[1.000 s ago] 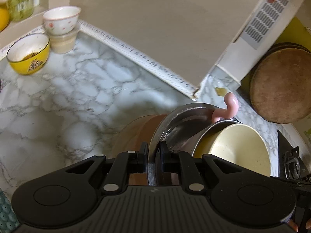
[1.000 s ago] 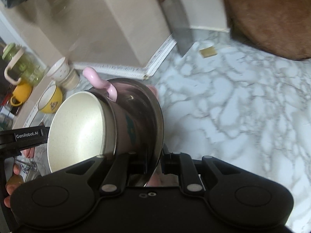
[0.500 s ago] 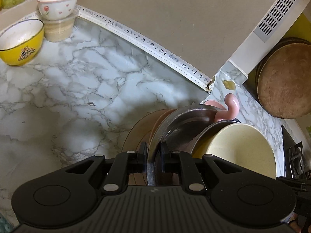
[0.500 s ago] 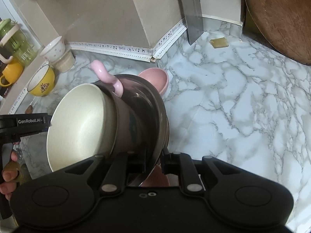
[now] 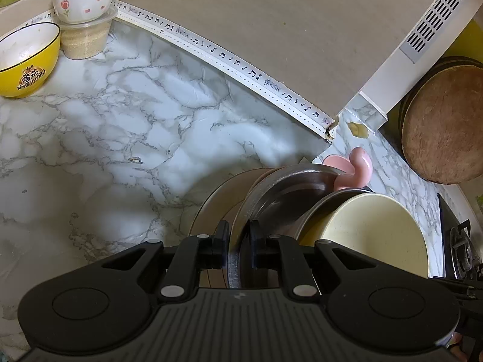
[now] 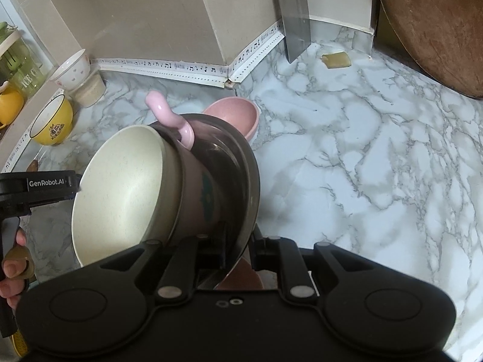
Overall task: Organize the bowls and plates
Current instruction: 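Lift the nested steel bowl and carry it over the plate stack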
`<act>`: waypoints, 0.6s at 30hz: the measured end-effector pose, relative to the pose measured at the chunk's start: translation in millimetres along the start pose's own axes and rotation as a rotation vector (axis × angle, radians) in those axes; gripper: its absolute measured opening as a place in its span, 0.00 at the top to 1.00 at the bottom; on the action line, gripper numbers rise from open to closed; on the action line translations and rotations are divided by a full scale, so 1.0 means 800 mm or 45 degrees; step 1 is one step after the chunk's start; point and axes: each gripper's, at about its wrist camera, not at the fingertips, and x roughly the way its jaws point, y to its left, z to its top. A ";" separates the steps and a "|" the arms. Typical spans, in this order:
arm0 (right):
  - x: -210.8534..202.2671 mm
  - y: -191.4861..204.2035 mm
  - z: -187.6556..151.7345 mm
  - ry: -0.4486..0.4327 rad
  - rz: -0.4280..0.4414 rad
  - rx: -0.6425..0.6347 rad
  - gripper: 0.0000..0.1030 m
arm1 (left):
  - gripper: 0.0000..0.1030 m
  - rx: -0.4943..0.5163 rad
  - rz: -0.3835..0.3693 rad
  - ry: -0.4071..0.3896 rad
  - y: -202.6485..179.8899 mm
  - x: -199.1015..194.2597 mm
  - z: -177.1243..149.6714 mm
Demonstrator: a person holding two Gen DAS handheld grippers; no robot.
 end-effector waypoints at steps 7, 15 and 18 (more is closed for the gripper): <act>0.003 0.000 0.003 0.008 0.008 -0.008 0.84 | 0.86 -0.030 -0.036 -0.015 0.009 0.002 0.002; -0.002 -0.003 0.004 -0.002 0.027 -0.017 0.83 | 0.86 -0.040 -0.028 -0.023 0.010 0.001 0.001; -0.007 -0.005 0.005 -0.008 0.035 -0.021 0.83 | 0.86 -0.034 -0.009 -0.030 0.008 -0.002 0.000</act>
